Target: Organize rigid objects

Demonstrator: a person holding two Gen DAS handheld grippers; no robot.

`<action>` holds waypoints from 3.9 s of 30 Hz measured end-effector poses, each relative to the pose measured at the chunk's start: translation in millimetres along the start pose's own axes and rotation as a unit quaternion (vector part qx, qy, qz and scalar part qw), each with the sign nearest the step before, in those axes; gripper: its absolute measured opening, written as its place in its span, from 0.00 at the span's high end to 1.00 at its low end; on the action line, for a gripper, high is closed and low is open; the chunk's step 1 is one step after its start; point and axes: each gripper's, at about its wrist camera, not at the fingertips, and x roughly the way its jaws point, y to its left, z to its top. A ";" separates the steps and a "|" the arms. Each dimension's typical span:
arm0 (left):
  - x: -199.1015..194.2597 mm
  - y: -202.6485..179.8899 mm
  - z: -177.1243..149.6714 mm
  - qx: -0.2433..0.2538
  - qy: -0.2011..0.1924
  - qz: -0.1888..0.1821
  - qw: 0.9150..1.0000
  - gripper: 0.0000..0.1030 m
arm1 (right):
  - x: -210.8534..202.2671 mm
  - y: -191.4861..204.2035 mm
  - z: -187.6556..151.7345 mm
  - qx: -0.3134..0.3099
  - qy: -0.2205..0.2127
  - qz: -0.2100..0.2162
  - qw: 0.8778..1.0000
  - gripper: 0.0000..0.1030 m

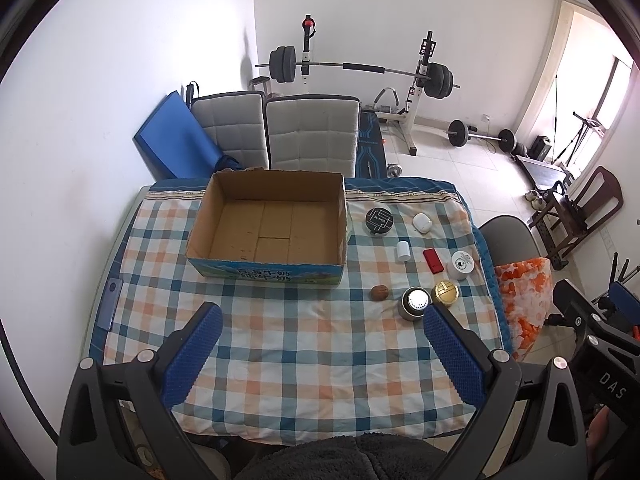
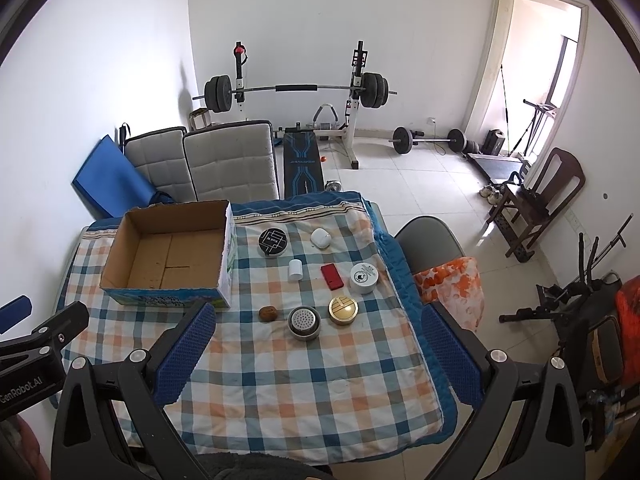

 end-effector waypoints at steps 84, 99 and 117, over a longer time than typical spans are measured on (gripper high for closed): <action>418.6 -131.9 -11.0 0.038 0.347 0.000 0.937 0.00 | 513.3 -95.4 -91.9 0.127 0.407 0.043 0.903 0.26; 474.9 -203.4 -59.2 0.113 0.426 -0.041 0.896 0.00 | 488.1 -168.2 -126.6 0.148 0.429 0.021 0.891 0.34; 509.8 -230.5 -64.5 0.180 0.404 -0.016 0.897 0.33 | 505.6 -162.4 -146.5 0.143 0.431 -0.008 0.891 0.35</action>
